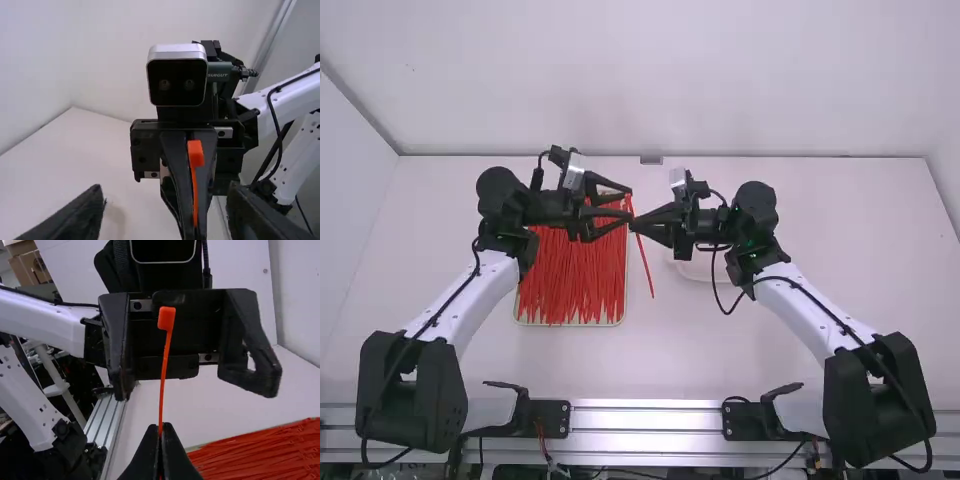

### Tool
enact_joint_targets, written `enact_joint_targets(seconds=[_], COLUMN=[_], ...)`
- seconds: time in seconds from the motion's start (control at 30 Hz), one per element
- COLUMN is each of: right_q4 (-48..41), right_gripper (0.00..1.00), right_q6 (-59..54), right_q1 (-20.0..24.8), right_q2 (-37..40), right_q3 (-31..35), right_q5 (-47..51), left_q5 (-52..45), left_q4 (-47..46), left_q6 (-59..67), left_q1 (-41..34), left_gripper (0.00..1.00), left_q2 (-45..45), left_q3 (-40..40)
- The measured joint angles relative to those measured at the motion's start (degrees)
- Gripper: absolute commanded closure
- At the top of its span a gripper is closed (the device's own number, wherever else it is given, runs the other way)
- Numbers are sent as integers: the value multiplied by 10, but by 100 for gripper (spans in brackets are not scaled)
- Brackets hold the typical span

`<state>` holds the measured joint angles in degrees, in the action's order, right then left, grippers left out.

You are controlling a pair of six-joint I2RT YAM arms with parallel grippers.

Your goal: Fasten the cable tie

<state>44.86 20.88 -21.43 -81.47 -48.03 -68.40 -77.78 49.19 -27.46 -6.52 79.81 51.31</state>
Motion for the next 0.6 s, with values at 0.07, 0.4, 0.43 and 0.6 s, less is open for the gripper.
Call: enact_joint_targets(seconds=[0.07, 0.4, 0.43, 0.6], right_q4=[0, 9, 9, 8], right_gripper=[100, 100, 100, 100], right_q6=[0, -11, -11, -15], right_q1=[-2, -7, -7, -5], right_q2=[0, 0, 0, 0], right_q3=[0, 0, 0, 0], right_q5=[1, 9, 11, 17], left_q5=[0, 5, 5, 11], left_q4=[5, 11, 16, 53], left_q6=[-1, -2, -5, -29], left_q1=[-1, -8, -8, -9], left_gripper=[49, 73, 81, 98], left_q2=[0, 0, 0, 0], left_q3=[0, 0, 0, 0])
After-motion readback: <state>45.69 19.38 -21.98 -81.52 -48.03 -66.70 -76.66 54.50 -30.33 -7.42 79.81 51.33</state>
